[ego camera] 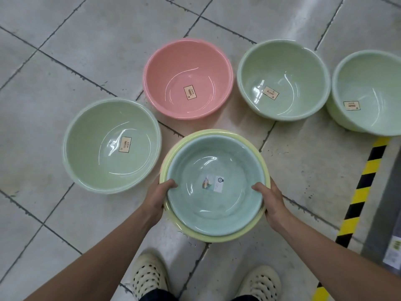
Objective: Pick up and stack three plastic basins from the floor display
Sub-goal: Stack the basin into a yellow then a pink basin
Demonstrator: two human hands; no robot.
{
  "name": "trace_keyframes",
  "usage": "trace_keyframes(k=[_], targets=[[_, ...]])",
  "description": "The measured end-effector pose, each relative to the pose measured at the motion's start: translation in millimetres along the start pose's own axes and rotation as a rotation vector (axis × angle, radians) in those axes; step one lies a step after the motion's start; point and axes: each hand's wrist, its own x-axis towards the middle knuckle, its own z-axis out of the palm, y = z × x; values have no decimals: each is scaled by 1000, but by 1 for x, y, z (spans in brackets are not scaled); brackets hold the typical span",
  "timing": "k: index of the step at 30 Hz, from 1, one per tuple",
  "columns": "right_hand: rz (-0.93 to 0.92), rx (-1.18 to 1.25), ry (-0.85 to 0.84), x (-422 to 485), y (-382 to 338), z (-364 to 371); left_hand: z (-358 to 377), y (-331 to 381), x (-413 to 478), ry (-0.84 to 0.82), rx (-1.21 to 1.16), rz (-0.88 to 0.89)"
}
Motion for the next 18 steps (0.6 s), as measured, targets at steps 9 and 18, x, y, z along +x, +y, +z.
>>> trace_keyframes(k=[9,18], targets=[[-61,-167,25,16,16,-1,-3,-13,17,16,167,121],[-18,-173,1,37,25,-7,-15,-15,37,-95,163,188]])
